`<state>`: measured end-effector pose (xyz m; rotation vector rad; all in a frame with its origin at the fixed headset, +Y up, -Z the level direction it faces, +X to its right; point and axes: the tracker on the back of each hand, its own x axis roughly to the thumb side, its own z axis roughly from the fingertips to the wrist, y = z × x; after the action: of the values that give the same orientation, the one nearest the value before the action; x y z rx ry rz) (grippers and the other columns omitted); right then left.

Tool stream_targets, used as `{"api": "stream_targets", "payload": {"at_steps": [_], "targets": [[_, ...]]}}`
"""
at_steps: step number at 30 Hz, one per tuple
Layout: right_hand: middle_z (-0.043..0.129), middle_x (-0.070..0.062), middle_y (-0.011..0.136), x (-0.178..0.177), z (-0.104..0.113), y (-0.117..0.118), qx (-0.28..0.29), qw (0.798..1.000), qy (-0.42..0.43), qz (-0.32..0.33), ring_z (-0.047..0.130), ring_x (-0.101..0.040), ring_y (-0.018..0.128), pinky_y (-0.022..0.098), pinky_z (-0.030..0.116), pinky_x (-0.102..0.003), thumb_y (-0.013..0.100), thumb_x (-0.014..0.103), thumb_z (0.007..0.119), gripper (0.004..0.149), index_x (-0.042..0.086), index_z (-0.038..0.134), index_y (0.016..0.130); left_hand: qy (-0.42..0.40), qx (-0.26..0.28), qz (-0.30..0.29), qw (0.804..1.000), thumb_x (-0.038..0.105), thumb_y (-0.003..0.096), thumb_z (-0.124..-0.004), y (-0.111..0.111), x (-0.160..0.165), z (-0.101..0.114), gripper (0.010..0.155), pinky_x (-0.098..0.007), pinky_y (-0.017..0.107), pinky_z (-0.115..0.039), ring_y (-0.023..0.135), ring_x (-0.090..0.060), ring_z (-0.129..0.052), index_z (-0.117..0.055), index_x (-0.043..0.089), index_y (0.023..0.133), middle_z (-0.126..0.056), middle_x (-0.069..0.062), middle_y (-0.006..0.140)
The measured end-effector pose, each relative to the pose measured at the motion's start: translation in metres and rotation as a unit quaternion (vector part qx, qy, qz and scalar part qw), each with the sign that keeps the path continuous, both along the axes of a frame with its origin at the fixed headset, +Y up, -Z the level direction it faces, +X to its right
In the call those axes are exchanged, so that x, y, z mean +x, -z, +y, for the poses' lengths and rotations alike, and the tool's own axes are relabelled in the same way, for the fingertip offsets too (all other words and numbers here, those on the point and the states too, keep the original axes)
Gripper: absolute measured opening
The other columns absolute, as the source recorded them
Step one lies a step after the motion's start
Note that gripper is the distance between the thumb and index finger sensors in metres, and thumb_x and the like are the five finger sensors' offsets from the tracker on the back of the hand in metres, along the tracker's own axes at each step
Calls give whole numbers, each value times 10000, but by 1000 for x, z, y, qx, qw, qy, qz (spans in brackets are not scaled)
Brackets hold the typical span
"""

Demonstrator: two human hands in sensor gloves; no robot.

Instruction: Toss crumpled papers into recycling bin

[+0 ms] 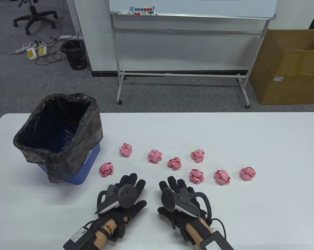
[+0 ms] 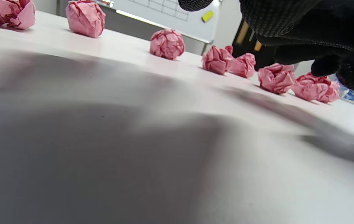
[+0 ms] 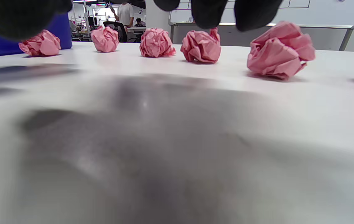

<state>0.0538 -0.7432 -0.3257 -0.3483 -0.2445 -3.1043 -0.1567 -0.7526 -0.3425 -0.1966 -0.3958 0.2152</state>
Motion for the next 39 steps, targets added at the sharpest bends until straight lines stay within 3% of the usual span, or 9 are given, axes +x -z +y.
{"api": "stream_targets", "payload": {"at_steps": [16, 21, 27, 33, 39], "targets": [[272, 8, 1197, 3, 1, 1, 9, 1000, 10, -10, 435, -350, 1130, 766, 504, -569, 318, 672, 672, 908, 389, 241, 1064, -13, 7, -4, 1000, 547, 488, -647, 1, 0, 2, 788, -712, 731, -354, 1093, -472, -204, -334, 228, 1137, -158, -175, 1216], [300, 5, 1197, 11, 11, 7, 25, 999, 15, -35, 466, -346, 1125, 762, 519, -563, 318, 666, 678, 899, 385, 266, 1067, -13, 2, -8, 1000, 548, 488, -647, 1, 1, 2, 787, -711, 733, -354, 1094, -473, -206, -336, 231, 1137, -158, -174, 1217], [352, 4, 1195, 43, 42, 24, 68, 992, 14, -105, 521, -349, 1113, 753, 548, -558, 319, 654, 695, 891, 375, 307, 1072, -19, -2, -8, 1000, 545, 489, -651, 2, 1, 2, 784, -712, 735, -355, 1097, -475, -214, -342, 233, 1138, -158, -173, 1218], [409, -10, 1192, 105, 77, 52, 90, 972, 39, -212, 567, -356, 1100, 746, 567, -559, 322, 635, 722, 880, 362, 361, 1077, -18, 0, -15, 1000, 541, 489, -655, 2, 3, 1, 778, -712, 734, -358, 1096, -476, -218, -356, 232, 1137, -167, -171, 1219], [454, -19, 1187, 162, 82, 76, 98, 944, 52, -312, 600, -364, 1088, 740, 583, -555, 328, 615, 757, 874, 353, 397, 1080, -12, 9, -18, 1000, 541, 489, -656, 2, 5, 3, 774, -712, 735, -357, 1098, -473, -215, -363, 234, 1137, -170, -169, 1220]]}}
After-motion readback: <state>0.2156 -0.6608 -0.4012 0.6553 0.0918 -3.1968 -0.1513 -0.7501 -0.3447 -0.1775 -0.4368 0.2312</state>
